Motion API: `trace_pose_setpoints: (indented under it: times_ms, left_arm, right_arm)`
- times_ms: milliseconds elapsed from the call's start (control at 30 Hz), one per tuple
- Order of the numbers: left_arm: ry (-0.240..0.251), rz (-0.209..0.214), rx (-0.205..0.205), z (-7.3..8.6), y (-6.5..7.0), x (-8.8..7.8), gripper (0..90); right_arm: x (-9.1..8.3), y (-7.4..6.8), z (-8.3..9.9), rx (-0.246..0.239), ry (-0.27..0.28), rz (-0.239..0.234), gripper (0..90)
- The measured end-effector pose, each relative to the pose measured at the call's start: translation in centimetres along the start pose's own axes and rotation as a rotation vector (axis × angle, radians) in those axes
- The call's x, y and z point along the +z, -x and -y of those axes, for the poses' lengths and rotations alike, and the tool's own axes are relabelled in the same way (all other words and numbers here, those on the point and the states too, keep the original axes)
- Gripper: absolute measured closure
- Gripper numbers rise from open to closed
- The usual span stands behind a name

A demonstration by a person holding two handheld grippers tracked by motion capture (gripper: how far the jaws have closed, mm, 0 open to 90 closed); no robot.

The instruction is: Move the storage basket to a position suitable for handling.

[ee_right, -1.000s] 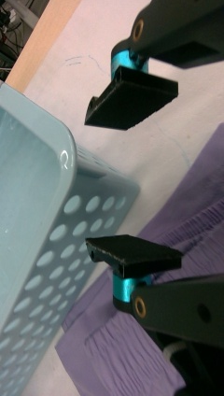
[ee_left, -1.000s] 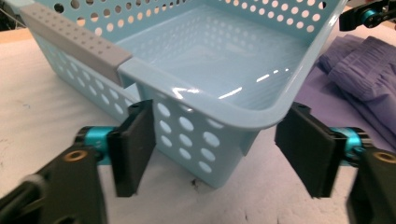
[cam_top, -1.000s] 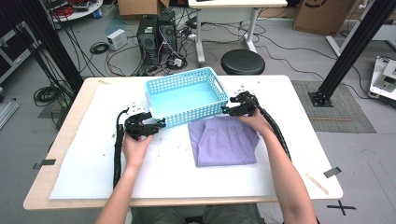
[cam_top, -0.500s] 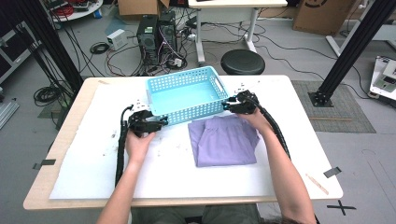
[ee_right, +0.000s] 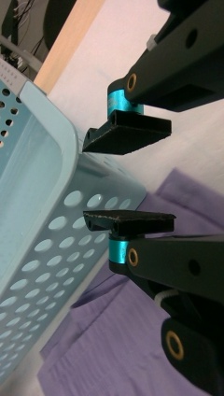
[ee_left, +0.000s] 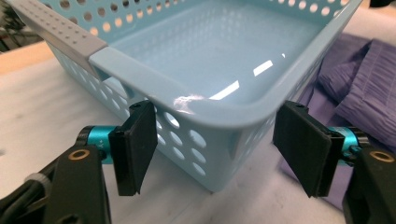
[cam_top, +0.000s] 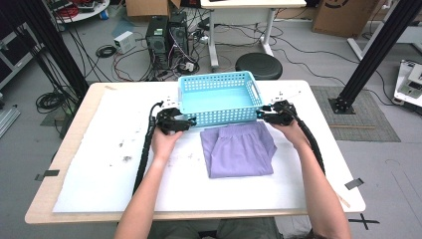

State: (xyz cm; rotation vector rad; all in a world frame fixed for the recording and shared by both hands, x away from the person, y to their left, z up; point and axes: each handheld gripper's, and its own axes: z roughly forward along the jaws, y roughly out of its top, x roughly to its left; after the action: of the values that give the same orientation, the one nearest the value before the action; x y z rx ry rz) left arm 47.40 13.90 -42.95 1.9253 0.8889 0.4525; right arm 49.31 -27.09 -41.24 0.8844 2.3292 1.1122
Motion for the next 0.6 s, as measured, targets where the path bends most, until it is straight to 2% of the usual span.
trace_pose_setpoints:
  times_ms: [67, 100, 133, 267, 333, 400, 433, 600]
  left_arm:
    - [-0.028, -0.013, 0.017, -0.5, 0.4, 0.9, 29.6]
    - [-0.037, -0.034, 0.025, -0.8, 0.6, 1.3, 29.3]
    - [-0.032, -0.038, 0.023, -0.9, 0.7, 1.6, 29.6]
    - [-0.029, -0.034, 0.015, -1.5, 0.6, 2.4, 29.5]
    - [-0.045, -0.035, 0.023, -1.8, 0.6, 2.9, 29.1]
    - [-0.037, -0.036, 0.021, -1.8, 0.6, 3.1, 29.1]
    - [-0.026, -0.038, 0.014, -1.8, 0.7, 3.3, 29.1]
    - [-0.001, -0.048, 0.017, -1.6, 0.4, 3.6, 29.1]
  right_arm:
    - [-0.2, 0.2, 0.4, -0.014, -0.021, 0.019, 61.7]
    - [-0.3, 0.2, 0.6, -0.011, -0.026, 0.027, 61.8]
    - [-0.5, 0.4, 0.8, -0.006, -0.019, 0.025, 61.8]
    - [-0.8, 0.7, 1.1, 0.002, -0.014, 0.043, 61.7]
    - [-0.9, 0.8, 1.4, 0.003, -0.015, 0.050, 61.7]
    - [-0.9, 0.9, 1.4, 0.007, -0.014, 0.056, 61.7]
    - [-0.8, 1.0, 1.4, 0.016, -0.013, 0.076, 61.7]
    - [-0.5, 1.1, 1.5, 0.017, -0.007, 0.088, 61.7]
